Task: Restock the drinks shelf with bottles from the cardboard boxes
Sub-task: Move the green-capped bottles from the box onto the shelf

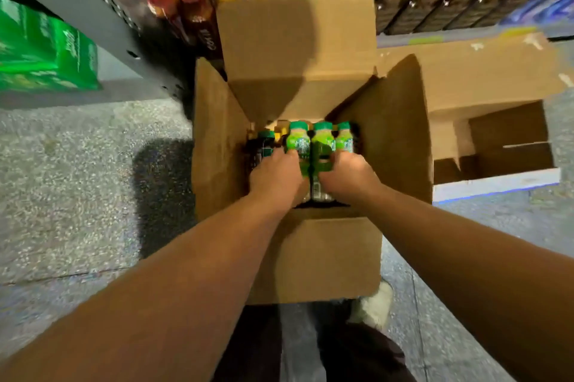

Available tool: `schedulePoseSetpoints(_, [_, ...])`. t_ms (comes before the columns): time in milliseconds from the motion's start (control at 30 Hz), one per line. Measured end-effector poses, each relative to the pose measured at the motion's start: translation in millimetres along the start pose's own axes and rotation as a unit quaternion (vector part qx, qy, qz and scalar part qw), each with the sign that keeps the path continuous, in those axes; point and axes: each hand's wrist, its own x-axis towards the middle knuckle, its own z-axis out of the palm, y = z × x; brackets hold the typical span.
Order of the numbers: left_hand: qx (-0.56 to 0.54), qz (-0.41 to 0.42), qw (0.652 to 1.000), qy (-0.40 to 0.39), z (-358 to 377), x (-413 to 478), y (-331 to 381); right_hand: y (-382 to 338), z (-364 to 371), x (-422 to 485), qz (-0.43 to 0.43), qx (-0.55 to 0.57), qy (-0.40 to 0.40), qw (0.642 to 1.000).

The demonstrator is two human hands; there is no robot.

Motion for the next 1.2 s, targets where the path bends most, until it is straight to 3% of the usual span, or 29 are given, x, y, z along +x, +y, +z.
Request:
schedulePoseSetpoints(133, [-0.107, -0.075, 0.991, -0.019, 40, 35, -11, 12, 36, 36, 0.041, 0.043, -0.014, 0.998])
schedulePoseSetpoints(367, [-0.293, -0.161, 0.942, -0.042, 77, 61, -27, 15, 69, 66, 0.150, 0.107, 0.073, 0.980])
schedulePoseSetpoints(533, [-0.351, -0.190, 0.916, -0.037, 87, 68, -37, 13, 83, 73, 0.173, 0.148, 0.039, 0.973])
schedulePoseSetpoints(700, [-0.478, -0.235, 0.846, -0.019, 85, 65, -44, 7, 93, 79, 0.185, 0.227, 0.018, 0.956])
schedulePoseSetpoints(833, [-0.486, -0.230, 0.843, -0.021, 78, 60, -50, 8, 89, 80, 0.189, 0.285, -0.022, 0.939])
schedulePoseSetpoints(1033, [-0.523, -0.209, 0.826, -0.035, 50, 43, -49, 10, 61, 55, 0.182, 0.453, -0.166, 0.857])
schedulePoseSetpoints(1200, [-0.552, -0.165, 0.817, -0.016, 11, 15, -29, 9, 22, 19, 0.123, 0.504, -0.167, 0.838])
